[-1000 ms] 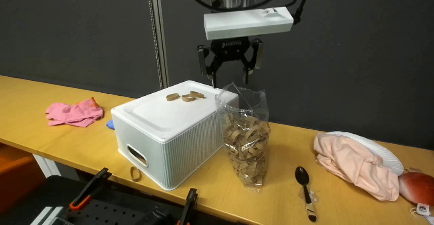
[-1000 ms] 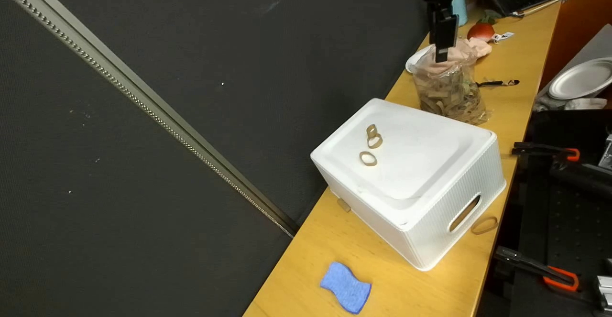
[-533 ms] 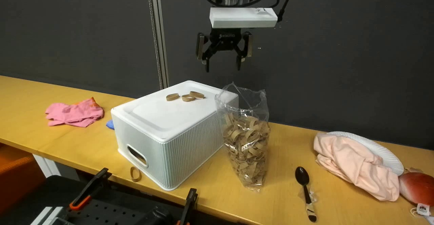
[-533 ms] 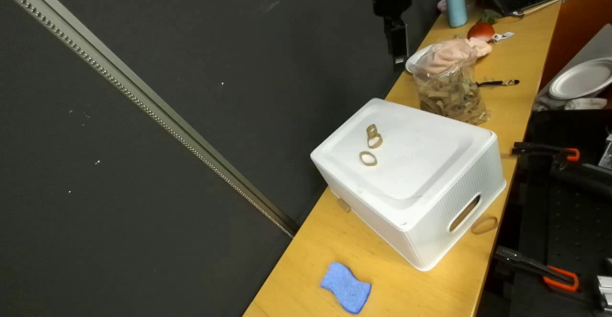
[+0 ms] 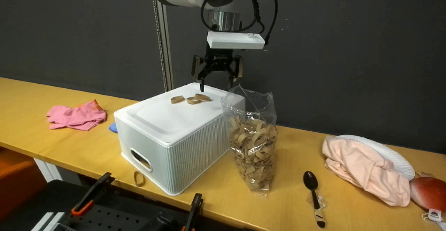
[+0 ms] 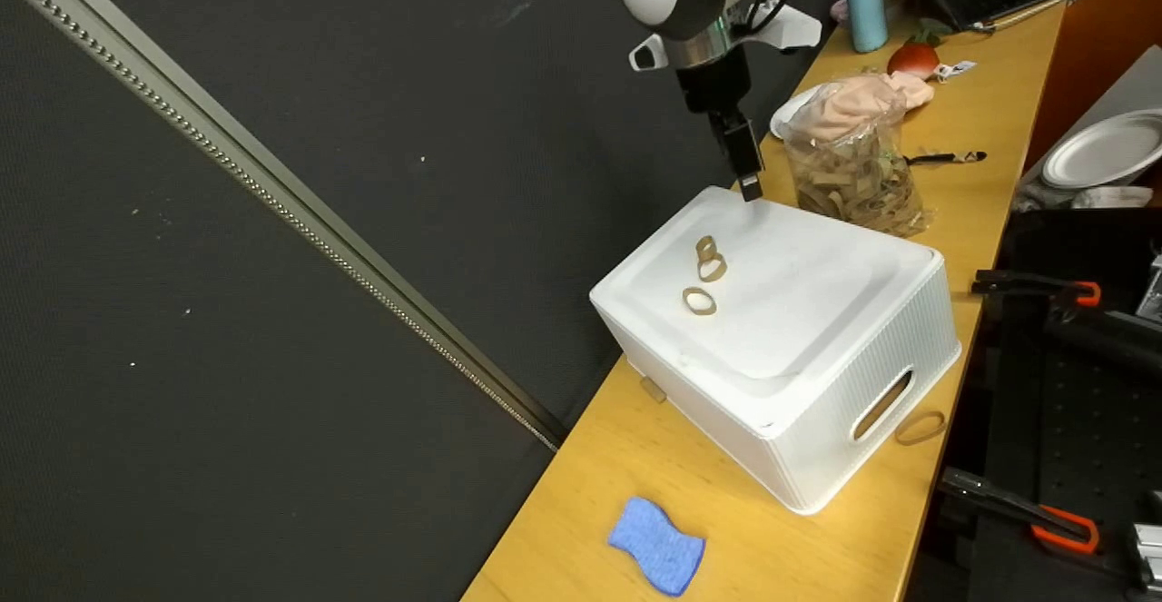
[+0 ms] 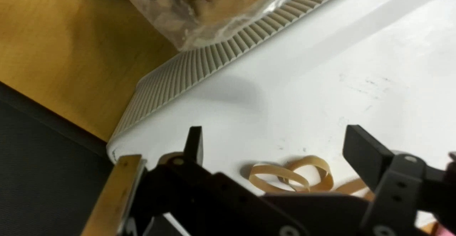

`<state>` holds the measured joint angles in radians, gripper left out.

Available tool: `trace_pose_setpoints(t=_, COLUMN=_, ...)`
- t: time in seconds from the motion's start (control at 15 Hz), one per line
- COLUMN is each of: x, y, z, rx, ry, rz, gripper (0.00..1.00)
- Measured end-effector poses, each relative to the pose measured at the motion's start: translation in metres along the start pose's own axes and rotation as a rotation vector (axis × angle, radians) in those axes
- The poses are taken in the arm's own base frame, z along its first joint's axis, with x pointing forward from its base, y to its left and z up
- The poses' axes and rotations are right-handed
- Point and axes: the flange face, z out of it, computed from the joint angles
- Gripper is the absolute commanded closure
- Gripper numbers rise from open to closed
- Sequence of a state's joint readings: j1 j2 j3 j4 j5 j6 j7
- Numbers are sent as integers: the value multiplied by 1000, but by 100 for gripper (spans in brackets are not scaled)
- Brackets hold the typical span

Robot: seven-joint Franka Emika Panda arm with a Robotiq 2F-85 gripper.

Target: Move the rubber bands into a plastic

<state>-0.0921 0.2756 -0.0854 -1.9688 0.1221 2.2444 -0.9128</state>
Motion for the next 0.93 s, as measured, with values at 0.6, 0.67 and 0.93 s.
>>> trace_pose_setpoints(t=0.6, x=29, y=-19, z=44, rx=-55, ry=4, rz=-108, gripper=0)
trace_pose_setpoints(t=0.67, x=34, y=-22, z=48, rx=-65, ry=16, rz=-124, gripper=0)
trace_pose_setpoints(t=0.93, x=52, y=-39, z=50, rx=-92, ry=58, rz=-180, gripper=0)
